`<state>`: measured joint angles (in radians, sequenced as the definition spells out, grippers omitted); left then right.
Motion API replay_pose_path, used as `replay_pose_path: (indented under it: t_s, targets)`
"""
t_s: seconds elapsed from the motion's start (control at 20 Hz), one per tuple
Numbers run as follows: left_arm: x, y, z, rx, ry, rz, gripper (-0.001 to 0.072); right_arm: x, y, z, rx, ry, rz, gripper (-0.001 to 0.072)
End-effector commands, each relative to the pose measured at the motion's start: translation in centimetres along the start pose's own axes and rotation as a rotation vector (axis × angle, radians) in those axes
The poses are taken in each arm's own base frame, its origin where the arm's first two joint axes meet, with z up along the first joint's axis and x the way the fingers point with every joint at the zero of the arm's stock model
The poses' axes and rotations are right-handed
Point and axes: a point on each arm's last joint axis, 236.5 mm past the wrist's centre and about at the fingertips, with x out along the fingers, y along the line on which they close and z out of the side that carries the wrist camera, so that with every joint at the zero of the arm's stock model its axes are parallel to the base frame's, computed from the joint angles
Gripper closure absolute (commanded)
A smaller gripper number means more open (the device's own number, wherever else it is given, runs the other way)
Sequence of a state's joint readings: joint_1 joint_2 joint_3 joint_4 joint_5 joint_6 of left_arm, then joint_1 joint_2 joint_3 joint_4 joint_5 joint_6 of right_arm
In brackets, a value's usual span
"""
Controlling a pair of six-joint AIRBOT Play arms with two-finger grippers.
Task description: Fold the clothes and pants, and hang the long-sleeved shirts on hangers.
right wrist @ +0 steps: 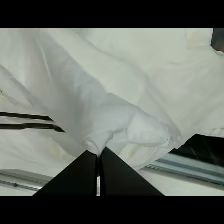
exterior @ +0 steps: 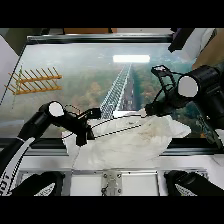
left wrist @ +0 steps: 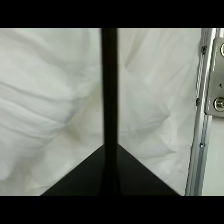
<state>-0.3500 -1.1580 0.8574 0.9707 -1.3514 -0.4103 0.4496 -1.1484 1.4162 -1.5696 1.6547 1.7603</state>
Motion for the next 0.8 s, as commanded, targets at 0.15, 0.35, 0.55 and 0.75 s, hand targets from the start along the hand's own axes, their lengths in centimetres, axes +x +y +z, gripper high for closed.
replay_pose_path:
  t_s: [0.15,0.35,0.55,0.75]
  targets:
    - [-0.3,1.8,1.8,0.012,-0.007,-0.007,0.0698,-0.3,2.3,0.2,-0.079,-0.024,0.038,0.0702]
    - [0.4,1.5,2.4,0.028,0.008,-0.044,0.0699,-1.9,4.5,1.9,-0.111,-0.113,0.094,0.0702]
    - [1.6,1.5,3.2,0.056,0.010,-0.031,0.0699,-3.3,8.4,2.4,-0.137,-0.140,0.234,0.0703]
    - [1.7,1.7,4.5,0.048,-0.039,-0.018,0.0699,-3.4,11.3,2.4,-0.179,-0.150,0.290,0.0703]
